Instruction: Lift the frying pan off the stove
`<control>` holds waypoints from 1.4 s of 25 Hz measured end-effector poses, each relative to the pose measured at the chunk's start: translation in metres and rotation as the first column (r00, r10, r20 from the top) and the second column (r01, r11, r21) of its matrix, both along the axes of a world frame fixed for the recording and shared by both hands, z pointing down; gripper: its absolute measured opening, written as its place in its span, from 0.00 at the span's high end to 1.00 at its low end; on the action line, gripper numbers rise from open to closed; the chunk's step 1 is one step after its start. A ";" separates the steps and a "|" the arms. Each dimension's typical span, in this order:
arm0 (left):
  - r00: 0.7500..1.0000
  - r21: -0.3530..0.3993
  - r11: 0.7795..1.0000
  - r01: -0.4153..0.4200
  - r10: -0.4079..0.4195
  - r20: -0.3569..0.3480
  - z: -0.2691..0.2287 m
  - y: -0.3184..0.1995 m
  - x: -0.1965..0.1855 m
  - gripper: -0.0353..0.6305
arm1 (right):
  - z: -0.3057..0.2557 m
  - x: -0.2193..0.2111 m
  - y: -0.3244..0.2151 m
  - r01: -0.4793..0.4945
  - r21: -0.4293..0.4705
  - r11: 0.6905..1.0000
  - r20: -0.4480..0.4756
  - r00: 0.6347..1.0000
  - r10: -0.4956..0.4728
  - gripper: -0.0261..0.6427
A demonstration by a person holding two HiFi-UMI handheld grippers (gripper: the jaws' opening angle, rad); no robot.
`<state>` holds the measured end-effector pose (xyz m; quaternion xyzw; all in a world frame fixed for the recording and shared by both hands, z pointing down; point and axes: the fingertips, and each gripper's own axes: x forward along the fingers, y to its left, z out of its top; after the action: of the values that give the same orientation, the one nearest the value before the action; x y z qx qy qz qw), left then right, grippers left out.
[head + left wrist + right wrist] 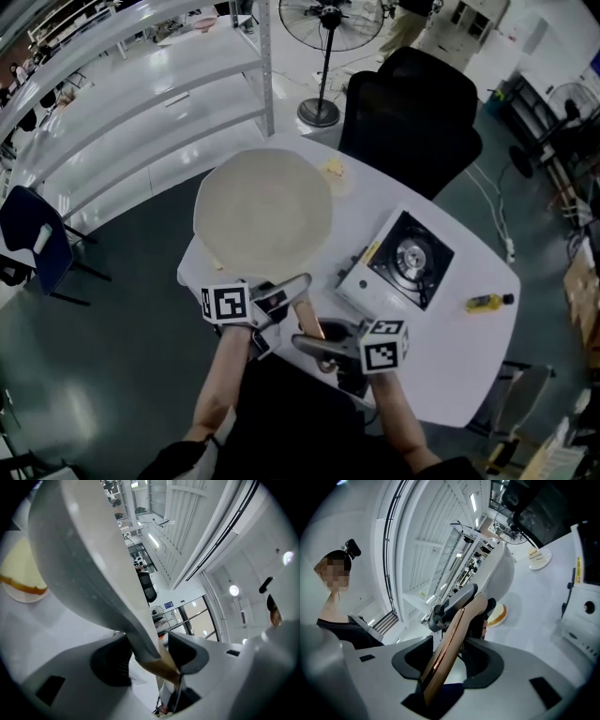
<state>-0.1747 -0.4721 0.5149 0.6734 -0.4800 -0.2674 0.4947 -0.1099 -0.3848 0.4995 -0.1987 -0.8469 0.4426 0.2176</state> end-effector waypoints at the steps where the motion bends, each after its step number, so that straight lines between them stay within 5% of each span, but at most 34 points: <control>1: 1.000 0.012 1.000 0.006 -0.006 -0.008 -0.001 0.002 -0.002 0.60 | 0.000 -0.002 0.002 0.011 -0.001 1.000 -0.001 1.000 -0.011 0.68; 4: 0.999 0.058 0.998 0.024 -0.022 -0.036 -0.005 0.005 -0.005 0.60 | 0.002 -0.007 0.008 0.044 0.000 0.999 -0.001 0.999 -0.044 0.68; 16: 0.992 0.011 0.992 0.128 -0.128 -0.017 0.001 0.034 -0.033 0.60 | -0.001 -0.023 0.026 0.123 0.006 0.992 0.002 0.992 -0.123 0.68; 29: 0.992 -0.011 0.992 0.129 -0.129 0.001 0.004 0.043 -0.037 0.60 | 0.000 -0.026 0.035 0.125 0.013 0.992 0.000 0.992 -0.125 0.67; 35: 0.993 0.048 0.993 0.109 -0.107 -0.044 -0.004 0.043 -0.031 0.60 | -0.001 -0.025 0.039 0.123 0.018 0.992 -0.001 0.992 -0.123 0.67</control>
<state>-0.2056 -0.4294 0.5107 0.6530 -0.4987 -0.3196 0.4719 -0.1349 -0.3456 0.4988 -0.2486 -0.8372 0.4204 0.2461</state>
